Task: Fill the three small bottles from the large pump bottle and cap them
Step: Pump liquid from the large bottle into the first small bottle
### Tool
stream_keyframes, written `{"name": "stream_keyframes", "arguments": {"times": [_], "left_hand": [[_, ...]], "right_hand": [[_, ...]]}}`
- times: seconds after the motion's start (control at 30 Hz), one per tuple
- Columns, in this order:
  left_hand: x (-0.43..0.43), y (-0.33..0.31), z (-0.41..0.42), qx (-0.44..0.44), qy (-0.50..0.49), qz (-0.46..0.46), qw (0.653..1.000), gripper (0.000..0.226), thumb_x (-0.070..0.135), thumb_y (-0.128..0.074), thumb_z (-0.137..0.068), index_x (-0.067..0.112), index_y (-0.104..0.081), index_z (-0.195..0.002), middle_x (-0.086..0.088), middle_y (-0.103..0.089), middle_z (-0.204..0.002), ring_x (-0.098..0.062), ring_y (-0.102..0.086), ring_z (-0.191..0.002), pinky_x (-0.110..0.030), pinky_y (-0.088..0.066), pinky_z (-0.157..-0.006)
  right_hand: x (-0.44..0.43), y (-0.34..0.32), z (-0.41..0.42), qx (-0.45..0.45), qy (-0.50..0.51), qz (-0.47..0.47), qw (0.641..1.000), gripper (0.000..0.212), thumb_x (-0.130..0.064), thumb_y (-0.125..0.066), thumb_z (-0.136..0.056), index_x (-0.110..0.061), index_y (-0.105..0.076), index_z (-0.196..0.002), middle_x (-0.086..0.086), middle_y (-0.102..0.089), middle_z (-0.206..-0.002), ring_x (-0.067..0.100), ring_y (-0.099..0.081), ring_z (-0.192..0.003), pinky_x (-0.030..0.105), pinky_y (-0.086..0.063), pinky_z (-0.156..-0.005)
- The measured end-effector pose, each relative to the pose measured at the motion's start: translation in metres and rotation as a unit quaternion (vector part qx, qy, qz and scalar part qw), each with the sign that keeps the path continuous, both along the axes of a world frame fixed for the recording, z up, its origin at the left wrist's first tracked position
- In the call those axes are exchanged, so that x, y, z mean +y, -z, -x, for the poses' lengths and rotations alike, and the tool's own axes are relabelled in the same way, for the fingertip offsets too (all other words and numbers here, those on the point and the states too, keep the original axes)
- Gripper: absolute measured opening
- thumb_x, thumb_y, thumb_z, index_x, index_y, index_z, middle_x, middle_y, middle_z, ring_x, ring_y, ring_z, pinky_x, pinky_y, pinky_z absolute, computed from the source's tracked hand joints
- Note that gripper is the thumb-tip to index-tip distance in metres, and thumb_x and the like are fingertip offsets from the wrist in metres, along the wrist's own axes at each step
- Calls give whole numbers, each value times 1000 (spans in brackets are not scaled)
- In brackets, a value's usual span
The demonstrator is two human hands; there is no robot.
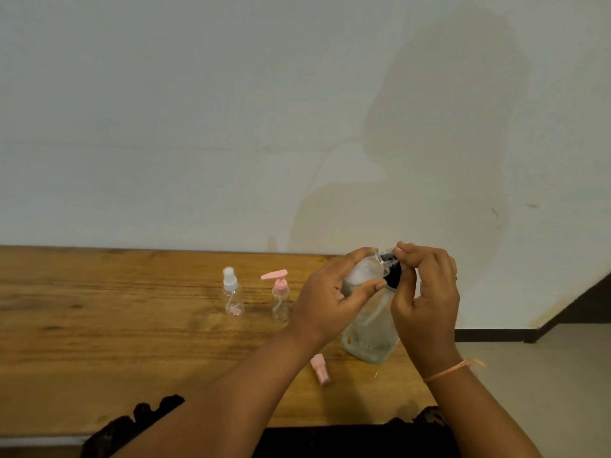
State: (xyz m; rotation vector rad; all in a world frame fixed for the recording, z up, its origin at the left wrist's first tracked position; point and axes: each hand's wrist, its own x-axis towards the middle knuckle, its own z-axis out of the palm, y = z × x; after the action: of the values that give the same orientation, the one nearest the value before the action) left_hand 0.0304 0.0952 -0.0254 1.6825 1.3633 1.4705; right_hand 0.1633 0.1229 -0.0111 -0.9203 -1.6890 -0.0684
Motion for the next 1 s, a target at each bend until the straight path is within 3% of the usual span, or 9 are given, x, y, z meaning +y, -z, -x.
{"name": "stream_keyframes", "arguments": {"times": [0.17,0.37,0.47,0.67,1.0], "left_hand": [[-2,4,-1,11,-3,7,1000,53,56,-57,-81,32,-54,-129,10,-63,-116,-2,-60,-102,-31,-54,-84],[-1,-2,1,14,-9,-7,1000,52,58,-57,-79,38,-54,-126,13,-63,-116,-1,-59,-104,-28,-54,-86],[0,-5,1,13,-8,-5,1000,51,59,-58,-79,39,-54,-126,12,-63,-117,-1,-59,-105,-29,-54,-86],[0,2,-1,14,-2,9,1000,53,57,-58,-80,33,-55,-127,11,-64,-117,-2,-59,-105,-30,-54,-86],[-3,-8,2,22,-6,-10,1000,50,58,-58,-79,38,-55,-125,17,-63,-114,3,-58,-104,-21,-52,-85]], "right_hand": [[0,6,-1,-4,-4,4,1000,21,13,-52,-79,2,-63,-93,15,-61,-95,4,-44,-99,6,-35,-90],[-3,-3,0,10,-5,7,1000,21,-7,-44,-86,0,-63,-92,12,-61,-95,14,-50,-95,6,-36,-86],[-2,-5,0,5,-6,2,1000,21,-6,-44,-86,-1,-63,-93,12,-61,-95,14,-50,-95,6,-36,-86],[2,6,-1,-4,-2,3,1000,23,13,-52,-77,3,-63,-95,14,-59,-95,2,-42,-100,5,-34,-90],[-4,-2,4,23,11,-5,1000,17,2,-48,-84,0,-63,-92,12,-61,-95,10,-48,-95,5,-35,-86]]}}
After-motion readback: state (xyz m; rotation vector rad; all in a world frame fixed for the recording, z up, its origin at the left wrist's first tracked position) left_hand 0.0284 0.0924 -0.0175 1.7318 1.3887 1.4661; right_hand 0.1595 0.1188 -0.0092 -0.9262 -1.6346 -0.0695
